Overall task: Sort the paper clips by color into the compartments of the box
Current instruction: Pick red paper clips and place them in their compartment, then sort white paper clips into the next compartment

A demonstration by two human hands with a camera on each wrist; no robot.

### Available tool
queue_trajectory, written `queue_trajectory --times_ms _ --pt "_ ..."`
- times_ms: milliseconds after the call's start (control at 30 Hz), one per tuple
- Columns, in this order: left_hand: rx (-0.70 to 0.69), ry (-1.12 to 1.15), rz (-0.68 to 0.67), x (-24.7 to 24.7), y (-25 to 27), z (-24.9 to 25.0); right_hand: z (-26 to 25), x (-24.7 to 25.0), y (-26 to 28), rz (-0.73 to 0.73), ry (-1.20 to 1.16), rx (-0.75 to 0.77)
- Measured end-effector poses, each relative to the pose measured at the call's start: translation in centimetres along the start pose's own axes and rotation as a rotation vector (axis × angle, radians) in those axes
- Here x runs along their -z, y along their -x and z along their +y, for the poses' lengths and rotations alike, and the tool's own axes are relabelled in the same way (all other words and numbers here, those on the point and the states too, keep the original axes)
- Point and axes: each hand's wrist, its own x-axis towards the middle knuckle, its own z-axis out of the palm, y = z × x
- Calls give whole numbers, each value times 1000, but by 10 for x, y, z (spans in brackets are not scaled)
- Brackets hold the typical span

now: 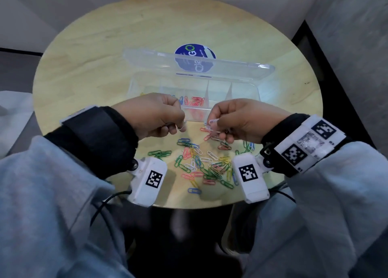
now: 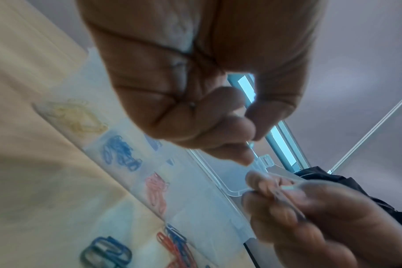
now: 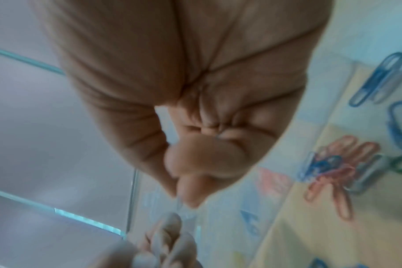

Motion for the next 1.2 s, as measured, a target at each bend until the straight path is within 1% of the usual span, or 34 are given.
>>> queue_trajectory --times_ms 67,167,233,267,367,433,567,667,733,800,867,933,1000,1100,1200 --pt "1 38 19 0 0 0 -7 5 2 147 -62 82" --pt "12 31 44 -1 -2 -1 -12 17 0 430 2 186" --pt "26 12 53 -5 -3 1 -10 22 -5 548 58 183" --pt "30 11 58 -6 -4 3 -8 24 -10 572 61 165" --pt "22 22 75 -11 -6 9 -4 24 -17 574 141 99" --pt "4 42 94 -13 -8 15 -6 22 -17 580 183 83" --pt "-50 41 105 -23 -16 32 -7 23 -11 580 207 130" --pt "-98 68 110 -38 -26 47 -8 24 -3 586 283 151" --pt "-100 98 115 -45 -32 53 -10 26 6 545 334 143" --pt "-87 97 142 -51 -39 55 -9 26 15 476 486 90" --pt "-85 27 180 -56 -45 55 -7 26 22 409 668 14" --pt "-83 -36 197 -60 -48 54 -5 25 25 343 779 -56" --pt "-108 -76 154 -64 -47 54 -4 24 26 289 837 -107" --pt "-175 -196 73 -66 -46 54 -2 23 27 257 900 -146" --pt "-223 -317 92 -60 -44 51 2 23 25 262 993 -178"
